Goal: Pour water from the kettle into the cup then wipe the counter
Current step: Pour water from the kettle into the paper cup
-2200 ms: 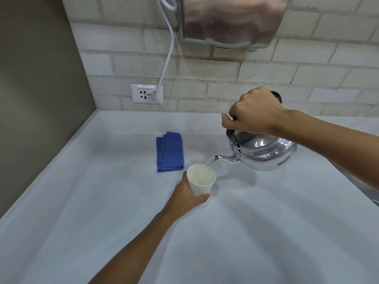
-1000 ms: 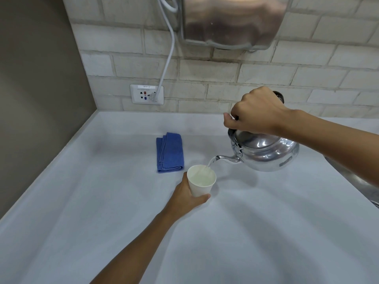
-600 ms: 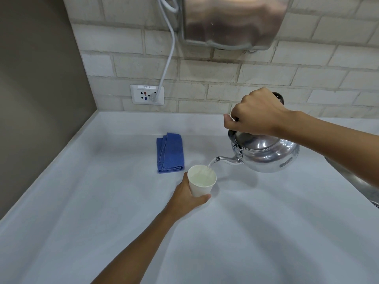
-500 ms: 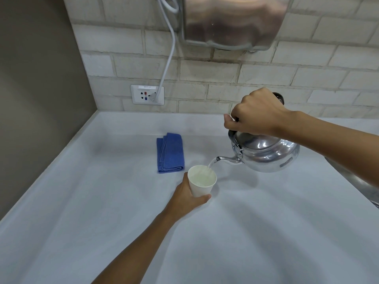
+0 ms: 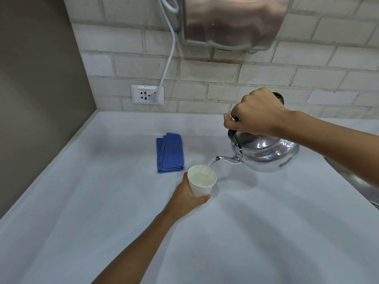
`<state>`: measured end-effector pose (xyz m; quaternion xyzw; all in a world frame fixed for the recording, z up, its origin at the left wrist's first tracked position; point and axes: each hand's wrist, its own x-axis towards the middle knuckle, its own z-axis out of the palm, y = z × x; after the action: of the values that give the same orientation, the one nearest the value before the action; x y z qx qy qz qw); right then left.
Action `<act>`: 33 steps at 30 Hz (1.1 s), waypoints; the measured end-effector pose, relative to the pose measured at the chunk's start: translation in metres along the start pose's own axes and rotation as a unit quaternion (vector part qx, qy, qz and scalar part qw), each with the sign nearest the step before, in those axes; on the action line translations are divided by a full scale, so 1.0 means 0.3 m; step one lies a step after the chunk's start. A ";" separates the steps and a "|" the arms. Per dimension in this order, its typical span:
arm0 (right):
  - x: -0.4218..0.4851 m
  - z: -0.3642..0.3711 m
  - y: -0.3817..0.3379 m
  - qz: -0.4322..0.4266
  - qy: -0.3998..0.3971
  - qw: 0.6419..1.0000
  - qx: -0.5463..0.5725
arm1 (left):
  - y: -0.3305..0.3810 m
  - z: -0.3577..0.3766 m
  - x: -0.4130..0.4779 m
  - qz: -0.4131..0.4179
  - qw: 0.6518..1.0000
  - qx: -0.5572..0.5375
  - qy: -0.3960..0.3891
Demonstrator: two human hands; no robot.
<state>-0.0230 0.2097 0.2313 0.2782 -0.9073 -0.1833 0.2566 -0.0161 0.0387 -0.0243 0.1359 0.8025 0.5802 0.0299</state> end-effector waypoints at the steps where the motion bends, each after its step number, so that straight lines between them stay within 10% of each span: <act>1: 0.002 -0.002 -0.001 0.000 0.000 1.000 0.001 | 0.000 0.000 0.000 -0.001 1.000 0.001 -0.001; 33: -0.035 0.088 0.032 0.042 -0.002 0.999 0.031 | 0.006 0.000 -0.005 -0.010 1.000 0.011 0.001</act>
<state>-0.0344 0.2284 0.2108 0.2474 -0.9240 -0.1448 0.2532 -0.0143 0.0390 -0.0227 0.1277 0.8104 0.5709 0.0330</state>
